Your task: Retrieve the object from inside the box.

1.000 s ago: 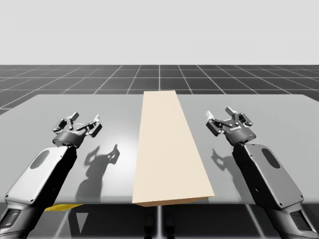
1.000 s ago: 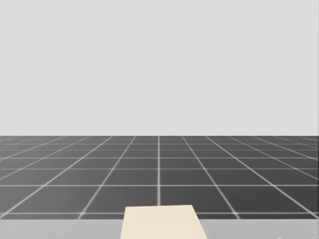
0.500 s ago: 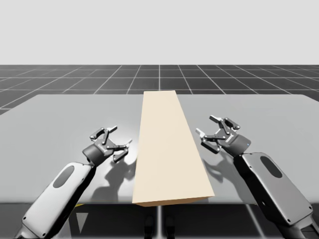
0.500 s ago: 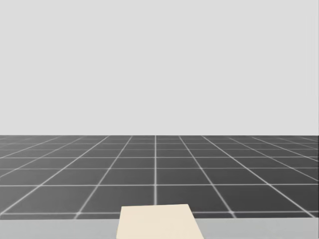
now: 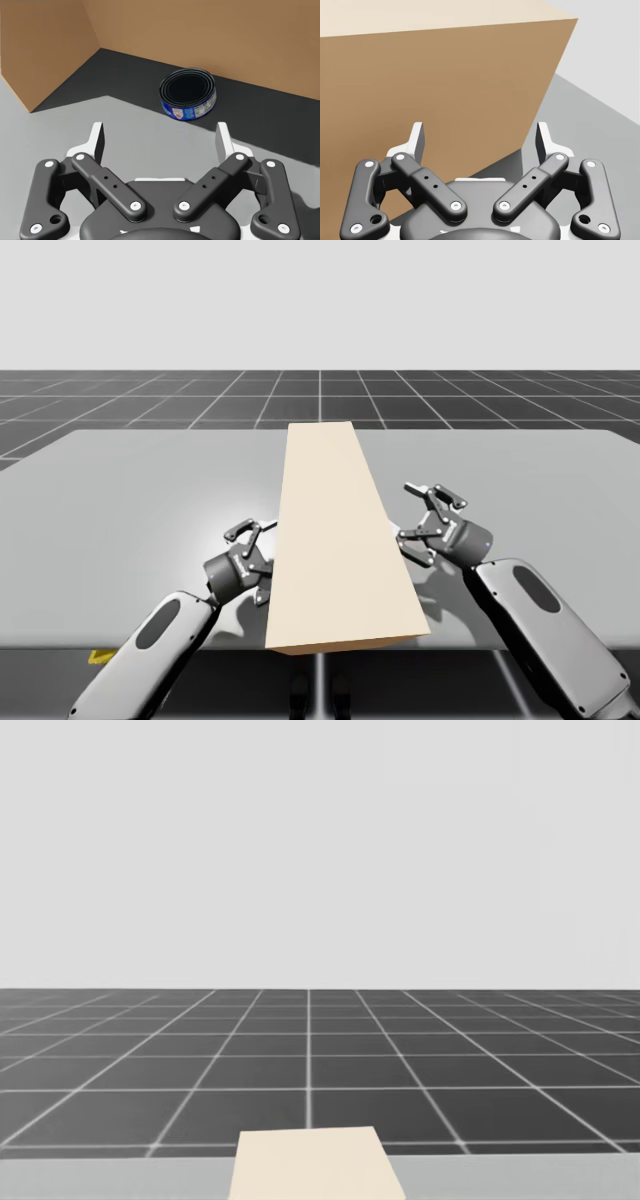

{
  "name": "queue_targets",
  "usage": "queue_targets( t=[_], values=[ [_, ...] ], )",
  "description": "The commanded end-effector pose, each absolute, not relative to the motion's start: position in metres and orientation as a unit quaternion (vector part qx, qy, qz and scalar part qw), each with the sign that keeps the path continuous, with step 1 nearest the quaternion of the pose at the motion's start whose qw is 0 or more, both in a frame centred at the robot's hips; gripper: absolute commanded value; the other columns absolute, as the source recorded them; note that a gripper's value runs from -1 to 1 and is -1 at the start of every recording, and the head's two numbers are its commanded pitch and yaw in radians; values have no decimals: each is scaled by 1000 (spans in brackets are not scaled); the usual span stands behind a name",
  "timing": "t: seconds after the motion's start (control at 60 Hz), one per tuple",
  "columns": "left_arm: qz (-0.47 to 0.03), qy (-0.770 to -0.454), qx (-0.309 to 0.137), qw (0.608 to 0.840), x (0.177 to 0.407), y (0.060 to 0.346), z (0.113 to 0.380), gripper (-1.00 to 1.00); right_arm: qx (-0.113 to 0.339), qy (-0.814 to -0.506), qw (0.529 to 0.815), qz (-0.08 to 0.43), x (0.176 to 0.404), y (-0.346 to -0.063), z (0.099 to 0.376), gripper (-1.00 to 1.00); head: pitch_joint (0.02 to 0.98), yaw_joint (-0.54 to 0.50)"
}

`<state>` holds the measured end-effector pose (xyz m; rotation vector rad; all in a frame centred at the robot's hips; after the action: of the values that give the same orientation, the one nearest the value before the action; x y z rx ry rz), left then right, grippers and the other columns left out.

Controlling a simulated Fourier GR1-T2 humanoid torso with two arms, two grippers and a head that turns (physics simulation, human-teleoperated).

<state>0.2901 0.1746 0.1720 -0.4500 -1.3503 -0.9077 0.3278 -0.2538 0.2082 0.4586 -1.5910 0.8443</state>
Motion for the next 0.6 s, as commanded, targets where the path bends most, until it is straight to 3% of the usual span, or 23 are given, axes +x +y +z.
queue_targets(
  t=[0.017,0.433,0.6],
  values=[
    [-410,-593,-221,657,286,152,167,-1000,197,-686,594,371,326,-249,207,-1000,85,-17],
    [-379,-564,-252,689,338,125,147,-1000,193,-688,589,379,324,-246,207,-1000,111,12],
    [-384,-551,-258,695,347,108,135,-1000,193,-690,586,378,323,-247,208,-1000,126,8]
  ],
)
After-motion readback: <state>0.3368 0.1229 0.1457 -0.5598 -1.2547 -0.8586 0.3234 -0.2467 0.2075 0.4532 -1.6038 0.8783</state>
